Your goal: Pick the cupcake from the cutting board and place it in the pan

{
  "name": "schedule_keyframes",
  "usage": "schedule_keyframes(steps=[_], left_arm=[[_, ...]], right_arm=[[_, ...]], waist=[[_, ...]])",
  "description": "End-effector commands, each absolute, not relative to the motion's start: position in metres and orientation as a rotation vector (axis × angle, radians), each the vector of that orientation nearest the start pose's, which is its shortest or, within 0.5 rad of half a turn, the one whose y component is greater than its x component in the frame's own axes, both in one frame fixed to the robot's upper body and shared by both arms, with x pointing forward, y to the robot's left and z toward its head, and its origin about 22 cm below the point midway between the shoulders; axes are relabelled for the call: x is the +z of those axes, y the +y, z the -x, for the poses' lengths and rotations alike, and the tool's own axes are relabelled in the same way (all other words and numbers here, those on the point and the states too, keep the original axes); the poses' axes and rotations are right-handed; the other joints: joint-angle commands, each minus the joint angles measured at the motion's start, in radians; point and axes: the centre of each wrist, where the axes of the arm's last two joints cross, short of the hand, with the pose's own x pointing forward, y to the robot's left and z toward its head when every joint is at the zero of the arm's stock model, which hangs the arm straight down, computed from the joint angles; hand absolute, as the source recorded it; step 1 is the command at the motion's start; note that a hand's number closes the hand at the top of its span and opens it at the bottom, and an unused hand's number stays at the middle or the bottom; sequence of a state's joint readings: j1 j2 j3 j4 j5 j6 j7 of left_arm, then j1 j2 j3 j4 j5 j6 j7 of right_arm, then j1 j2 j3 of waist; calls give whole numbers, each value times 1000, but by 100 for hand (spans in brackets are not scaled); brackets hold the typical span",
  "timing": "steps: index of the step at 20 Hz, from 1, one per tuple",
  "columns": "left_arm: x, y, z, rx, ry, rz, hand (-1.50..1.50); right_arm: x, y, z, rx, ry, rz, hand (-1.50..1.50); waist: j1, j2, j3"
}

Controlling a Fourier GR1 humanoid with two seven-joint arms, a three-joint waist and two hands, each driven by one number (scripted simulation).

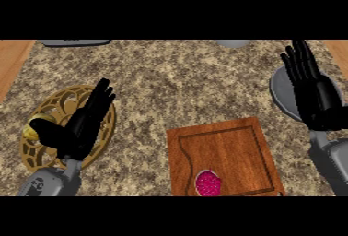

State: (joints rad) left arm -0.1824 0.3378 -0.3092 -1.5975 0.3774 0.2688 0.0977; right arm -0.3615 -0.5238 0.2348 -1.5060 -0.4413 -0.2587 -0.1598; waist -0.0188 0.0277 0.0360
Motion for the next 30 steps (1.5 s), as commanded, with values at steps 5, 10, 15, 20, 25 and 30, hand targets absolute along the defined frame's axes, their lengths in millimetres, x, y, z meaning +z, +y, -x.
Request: schedule_keyframes(steps=[5,10,15,20,25,30], left_arm=[[35,201,-266,-156,-1448,176,0],[22,196,-255,-130,-1355,241,0],[21,222,-255,-80,-1376,239,0],[8,220,-255,-67,-1347,204,0],[4,224,-251,-65,-1324,200,0],[0,222,-251,-77,-1332,194,0]], right_arm=[[113,-165,-287,1000,-1935,-291,150],[103,-137,-278,1372,-2184,-2,-150],[65,-111,-248,1421,-2265,-164,-150],[77,-121,-245,1993,-1840,219,-150],[87,-109,-233,2327,-1532,615,-150],[75,-70,-190,2491,-1239,809,-150]], waist=[[102,-26,-45],[60,-29,-38],[27,-29,-36],[8,-47,-44],[-4,-61,-46],[-8,-50,-43]])
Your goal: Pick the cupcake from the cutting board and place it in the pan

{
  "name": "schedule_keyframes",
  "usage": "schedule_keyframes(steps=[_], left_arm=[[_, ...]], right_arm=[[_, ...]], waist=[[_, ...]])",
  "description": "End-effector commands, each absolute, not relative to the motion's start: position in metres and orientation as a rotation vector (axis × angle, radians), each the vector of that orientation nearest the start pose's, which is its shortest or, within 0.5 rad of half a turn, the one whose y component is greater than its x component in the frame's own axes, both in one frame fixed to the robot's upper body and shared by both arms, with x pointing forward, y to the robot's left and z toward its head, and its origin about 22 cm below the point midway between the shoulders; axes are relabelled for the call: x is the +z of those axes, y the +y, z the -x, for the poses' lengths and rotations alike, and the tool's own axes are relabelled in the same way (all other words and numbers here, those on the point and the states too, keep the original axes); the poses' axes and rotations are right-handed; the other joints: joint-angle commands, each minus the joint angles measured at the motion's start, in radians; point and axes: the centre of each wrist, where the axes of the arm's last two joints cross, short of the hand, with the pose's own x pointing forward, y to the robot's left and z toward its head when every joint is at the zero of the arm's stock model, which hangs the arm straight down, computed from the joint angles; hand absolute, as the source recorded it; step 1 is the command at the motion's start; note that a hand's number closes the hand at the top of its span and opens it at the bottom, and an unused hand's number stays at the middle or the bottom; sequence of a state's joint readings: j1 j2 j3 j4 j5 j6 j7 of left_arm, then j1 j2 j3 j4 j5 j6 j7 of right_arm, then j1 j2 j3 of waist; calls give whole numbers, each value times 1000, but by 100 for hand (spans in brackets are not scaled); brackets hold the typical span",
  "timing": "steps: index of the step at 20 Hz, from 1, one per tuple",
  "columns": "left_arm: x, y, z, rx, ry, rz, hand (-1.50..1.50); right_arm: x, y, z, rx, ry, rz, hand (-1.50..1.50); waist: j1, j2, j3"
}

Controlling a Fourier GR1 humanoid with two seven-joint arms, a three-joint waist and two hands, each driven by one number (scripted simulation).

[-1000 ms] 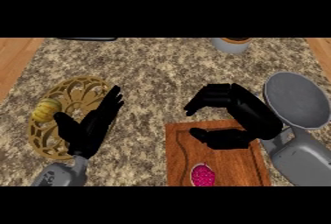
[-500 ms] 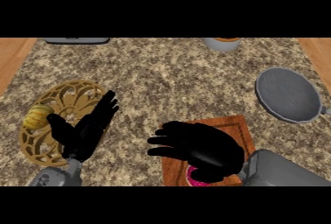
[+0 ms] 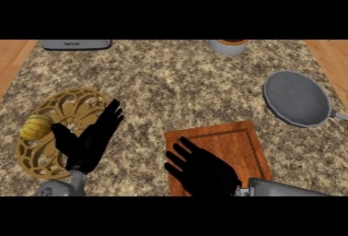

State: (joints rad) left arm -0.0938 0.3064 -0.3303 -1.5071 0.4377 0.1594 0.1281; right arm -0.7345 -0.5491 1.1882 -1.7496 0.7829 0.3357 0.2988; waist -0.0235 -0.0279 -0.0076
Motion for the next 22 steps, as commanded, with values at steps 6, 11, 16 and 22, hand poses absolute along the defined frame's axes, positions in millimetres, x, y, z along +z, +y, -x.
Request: schedule_keyframes(steps=[6,11,16,22], left_arm=[[9,230,-251,-57,-1359,195,0],[28,222,-250,-79,-1374,191,0],[15,221,-252,-84,-1353,225,0],[12,230,-242,-98,-1354,230,0]], right_arm=[[58,-39,-128,-3008,1065,-1088,-150],[53,-15,-92,-3081,993,-1213,-150],[40,-7,-102,-3033,1044,-1320,-150],[25,-27,-106,-2924,941,-1438,-150]], waist=[[-1,13,4],[13,20,7],[21,26,7],[25,26,7]])
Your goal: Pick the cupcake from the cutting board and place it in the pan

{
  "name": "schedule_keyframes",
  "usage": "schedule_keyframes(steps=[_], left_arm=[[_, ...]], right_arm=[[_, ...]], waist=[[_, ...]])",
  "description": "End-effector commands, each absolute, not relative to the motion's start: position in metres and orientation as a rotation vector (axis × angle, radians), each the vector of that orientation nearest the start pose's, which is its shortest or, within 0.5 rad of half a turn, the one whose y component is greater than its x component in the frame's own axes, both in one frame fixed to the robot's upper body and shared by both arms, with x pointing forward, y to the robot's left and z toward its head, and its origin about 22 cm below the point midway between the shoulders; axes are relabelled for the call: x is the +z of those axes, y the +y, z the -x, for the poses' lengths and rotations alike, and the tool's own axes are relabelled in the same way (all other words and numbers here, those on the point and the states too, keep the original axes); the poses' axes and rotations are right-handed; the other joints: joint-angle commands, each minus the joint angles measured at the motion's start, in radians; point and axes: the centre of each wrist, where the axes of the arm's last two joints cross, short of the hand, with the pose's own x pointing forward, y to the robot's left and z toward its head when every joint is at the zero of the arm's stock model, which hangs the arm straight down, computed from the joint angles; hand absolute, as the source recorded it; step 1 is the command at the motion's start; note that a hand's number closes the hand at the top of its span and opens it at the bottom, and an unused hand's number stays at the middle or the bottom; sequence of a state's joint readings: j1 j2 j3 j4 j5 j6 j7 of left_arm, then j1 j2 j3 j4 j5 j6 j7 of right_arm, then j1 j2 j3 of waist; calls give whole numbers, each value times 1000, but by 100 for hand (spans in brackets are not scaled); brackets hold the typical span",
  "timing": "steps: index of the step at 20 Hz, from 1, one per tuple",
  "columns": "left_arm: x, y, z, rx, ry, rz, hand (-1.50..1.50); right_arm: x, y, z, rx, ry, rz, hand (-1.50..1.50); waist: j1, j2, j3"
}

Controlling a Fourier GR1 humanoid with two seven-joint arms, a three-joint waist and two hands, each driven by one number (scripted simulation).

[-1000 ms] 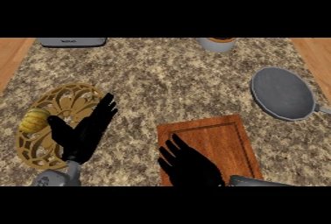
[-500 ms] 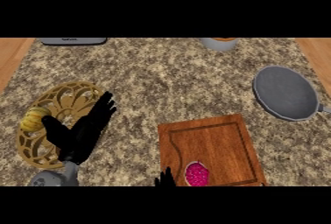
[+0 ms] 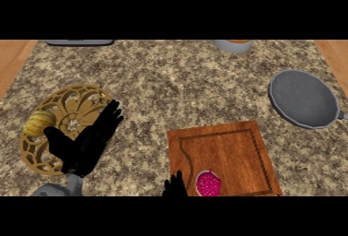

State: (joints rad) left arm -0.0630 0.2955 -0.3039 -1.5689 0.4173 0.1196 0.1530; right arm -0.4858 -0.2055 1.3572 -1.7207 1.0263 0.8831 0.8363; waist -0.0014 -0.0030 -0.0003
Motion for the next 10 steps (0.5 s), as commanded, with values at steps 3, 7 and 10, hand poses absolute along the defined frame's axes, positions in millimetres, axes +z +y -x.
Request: schedule_keyframes(steps=[3,7,10], left_arm=[[11,227,-252,-100,-1347,236,0],[27,221,-244,-78,-1372,225,0],[18,218,-262,-95,-1343,220,0]], right_arm=[[26,-15,-118,2473,-806,1267,-150],[21,-38,-106,2479,-812,1204,-150],[21,-25,-124,2464,-811,1226,-150]], waist=[[1,3,0],[4,1,1],[2,3,0]])
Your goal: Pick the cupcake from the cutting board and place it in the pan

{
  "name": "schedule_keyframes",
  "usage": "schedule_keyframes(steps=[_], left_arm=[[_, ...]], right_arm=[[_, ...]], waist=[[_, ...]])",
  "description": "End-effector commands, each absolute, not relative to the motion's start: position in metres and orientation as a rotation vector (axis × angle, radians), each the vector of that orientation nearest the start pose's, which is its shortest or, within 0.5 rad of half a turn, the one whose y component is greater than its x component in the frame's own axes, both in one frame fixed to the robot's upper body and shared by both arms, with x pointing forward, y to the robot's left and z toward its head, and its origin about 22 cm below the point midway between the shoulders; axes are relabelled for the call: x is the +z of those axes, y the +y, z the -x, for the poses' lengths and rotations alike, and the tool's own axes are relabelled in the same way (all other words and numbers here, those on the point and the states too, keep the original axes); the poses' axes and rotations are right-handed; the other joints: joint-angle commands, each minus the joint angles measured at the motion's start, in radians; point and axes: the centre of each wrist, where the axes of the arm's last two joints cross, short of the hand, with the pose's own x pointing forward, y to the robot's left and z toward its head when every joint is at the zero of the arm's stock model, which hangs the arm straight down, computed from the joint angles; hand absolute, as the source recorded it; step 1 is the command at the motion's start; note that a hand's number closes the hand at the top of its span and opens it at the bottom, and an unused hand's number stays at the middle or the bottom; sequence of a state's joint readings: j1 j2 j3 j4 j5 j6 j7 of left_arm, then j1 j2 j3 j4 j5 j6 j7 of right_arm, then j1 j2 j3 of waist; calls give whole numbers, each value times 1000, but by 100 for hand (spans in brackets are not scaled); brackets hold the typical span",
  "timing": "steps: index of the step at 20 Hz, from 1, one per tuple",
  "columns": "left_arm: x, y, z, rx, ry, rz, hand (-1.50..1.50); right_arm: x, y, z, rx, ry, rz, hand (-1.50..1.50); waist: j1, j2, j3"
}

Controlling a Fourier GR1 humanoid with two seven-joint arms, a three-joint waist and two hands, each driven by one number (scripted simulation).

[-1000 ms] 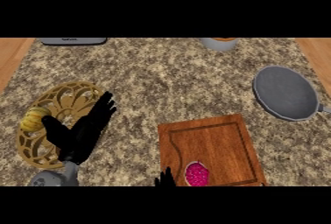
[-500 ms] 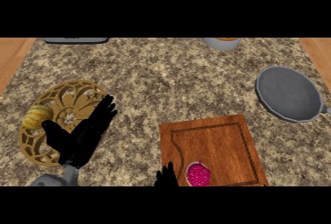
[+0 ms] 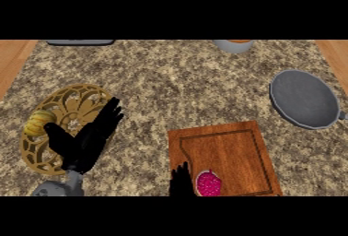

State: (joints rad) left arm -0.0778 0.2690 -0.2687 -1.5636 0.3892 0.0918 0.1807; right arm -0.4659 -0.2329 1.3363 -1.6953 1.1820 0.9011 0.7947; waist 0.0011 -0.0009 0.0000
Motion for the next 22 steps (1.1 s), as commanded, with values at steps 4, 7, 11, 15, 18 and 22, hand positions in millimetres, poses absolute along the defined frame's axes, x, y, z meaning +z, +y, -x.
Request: schedule_keyframes(steps=[4,7,11,15,18,22], left_arm=[[34,205,-266,-81,-1347,234,0],[5,230,-270,-90,-1362,234,0],[6,210,-259,-87,-1366,216,0],[7,218,-262,-87,-1363,212,0],[5,214,-250,-58,-1358,222,0],[6,232,-249,-29,-1365,177,0]], right_arm=[[25,-41,-146,2483,-795,1249,-150],[17,-54,-157,2494,-800,1250,150],[27,-49,-171,2586,-923,1250,150],[-2,-51,-158,2619,-984,1288,150],[-8,-69,-162,2452,-1028,1224,150],[12,-101,-166,1937,-1073,912,150]], waist=[[0,1,0],[-1,2,0],[5,2,0],[3,1,0],[0,1,0],[-68,8,7]])
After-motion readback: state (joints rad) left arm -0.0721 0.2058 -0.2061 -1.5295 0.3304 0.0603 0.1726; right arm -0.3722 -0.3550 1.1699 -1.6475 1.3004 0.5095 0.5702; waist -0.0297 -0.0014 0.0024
